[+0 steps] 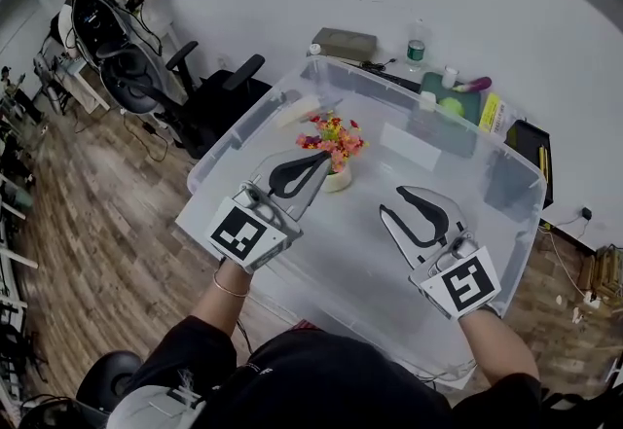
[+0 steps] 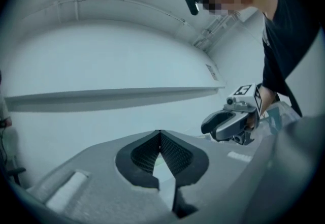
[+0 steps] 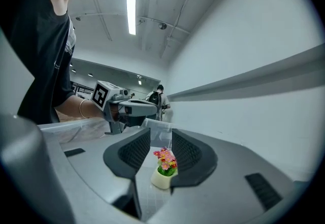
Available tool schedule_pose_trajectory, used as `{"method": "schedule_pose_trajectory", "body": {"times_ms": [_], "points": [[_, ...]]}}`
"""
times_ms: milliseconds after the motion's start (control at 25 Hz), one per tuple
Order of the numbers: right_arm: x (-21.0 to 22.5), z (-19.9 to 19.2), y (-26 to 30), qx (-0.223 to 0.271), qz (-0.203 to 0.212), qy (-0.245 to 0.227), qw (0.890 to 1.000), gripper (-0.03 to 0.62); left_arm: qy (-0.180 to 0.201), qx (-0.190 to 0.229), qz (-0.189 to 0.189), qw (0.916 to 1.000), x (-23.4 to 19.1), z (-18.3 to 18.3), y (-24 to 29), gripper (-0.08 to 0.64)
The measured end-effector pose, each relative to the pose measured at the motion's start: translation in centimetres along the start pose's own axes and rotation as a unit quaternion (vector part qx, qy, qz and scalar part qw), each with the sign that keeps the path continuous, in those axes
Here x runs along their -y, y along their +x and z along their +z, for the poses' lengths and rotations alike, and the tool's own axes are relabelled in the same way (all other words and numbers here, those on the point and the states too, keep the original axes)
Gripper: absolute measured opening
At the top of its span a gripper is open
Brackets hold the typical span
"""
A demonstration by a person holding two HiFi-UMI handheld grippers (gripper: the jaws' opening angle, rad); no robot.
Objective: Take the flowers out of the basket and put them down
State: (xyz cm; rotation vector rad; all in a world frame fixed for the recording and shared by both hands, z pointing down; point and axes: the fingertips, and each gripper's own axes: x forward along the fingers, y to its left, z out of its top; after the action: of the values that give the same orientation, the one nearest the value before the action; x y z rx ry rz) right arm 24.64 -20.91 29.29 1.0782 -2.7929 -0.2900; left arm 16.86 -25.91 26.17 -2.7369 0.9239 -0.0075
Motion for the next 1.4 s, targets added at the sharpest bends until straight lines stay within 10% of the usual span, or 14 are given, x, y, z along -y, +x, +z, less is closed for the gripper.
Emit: {"method": "schedule_pose_trajectory", "body": {"times_ms": [360,720,1400], "points": [[1.0,-2.1,0.3,-0.023,-0.030,0.034,0.999,0.150,-0.011,0.003,-0.036,0.9993,1.5,-0.1,0.4,0.003],[0.0,0.2,1.0,-0.039,-0.025,-0.044,0.998,0.197,-0.051,0.027,-0.036,0.9977,0.8,0.4,0.1,0.003],[4.3,7.0,6.8,0.023,-0.018,-0.036,0.999,0.202,-0.072,0.040,0.017,0.9965,-1.5,0.5,-0.8,0.003]]}}
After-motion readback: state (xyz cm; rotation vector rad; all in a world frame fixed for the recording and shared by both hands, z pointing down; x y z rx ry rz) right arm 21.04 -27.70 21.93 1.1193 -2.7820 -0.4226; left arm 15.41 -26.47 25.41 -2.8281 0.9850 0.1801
